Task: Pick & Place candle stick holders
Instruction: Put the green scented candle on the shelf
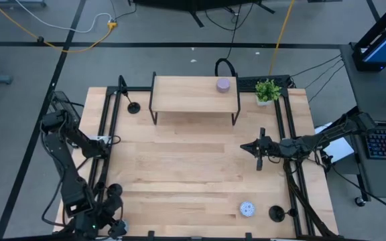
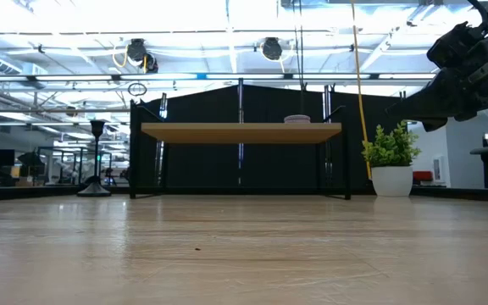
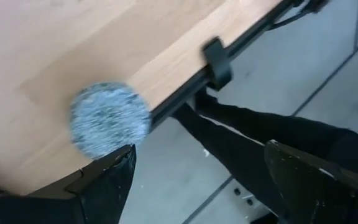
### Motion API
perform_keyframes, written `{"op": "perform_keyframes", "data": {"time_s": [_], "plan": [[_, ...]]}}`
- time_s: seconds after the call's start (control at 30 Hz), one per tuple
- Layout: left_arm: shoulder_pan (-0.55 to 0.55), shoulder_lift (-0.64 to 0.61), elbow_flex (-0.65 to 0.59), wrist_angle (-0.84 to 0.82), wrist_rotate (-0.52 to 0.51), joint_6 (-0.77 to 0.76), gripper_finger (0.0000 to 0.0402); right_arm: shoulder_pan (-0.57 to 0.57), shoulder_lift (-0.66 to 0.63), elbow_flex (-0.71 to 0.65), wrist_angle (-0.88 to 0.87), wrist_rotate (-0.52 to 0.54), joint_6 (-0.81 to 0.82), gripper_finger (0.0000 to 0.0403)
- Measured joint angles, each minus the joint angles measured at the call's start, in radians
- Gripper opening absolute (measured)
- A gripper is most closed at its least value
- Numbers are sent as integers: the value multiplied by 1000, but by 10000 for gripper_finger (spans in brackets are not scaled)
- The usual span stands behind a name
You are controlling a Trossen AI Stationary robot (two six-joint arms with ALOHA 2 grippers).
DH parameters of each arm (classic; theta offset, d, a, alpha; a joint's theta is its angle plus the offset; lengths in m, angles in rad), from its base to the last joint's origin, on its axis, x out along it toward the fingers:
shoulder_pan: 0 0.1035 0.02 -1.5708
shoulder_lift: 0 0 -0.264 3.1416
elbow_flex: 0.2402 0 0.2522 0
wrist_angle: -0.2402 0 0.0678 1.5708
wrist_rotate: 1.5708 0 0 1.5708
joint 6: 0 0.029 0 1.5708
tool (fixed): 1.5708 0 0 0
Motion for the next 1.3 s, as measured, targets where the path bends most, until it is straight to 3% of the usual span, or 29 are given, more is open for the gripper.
{"op": "perform_keyframes", "data": {"time_s": [0.1, 0.27, 0.33, 0.73, 0.93, 1.3], "plan": [[16, 0, 0, -8, 48, 10, 358, 0, 0, 0, 0, 0, 0, 0], [66, 0, 0, -78, 285, -7, 360, 0, 0, 0, 0, 0, 0, 0], [79, 0, 0, -88, 333, -4, 360, 0, 0, 0, 0, 0, 0, 0], [117, 24, 0, -67, 342, -7, 361, 0, 0, 0, 0, 0, 4, 0], [115, 119, 0, -57, 447, -8, 361, 0, 0, 0, 0, 0, 4, 0], [125, 188, 0, -54, 406, 16, 361, 0, 0, 0, 2, 0, 4, 0]]}}
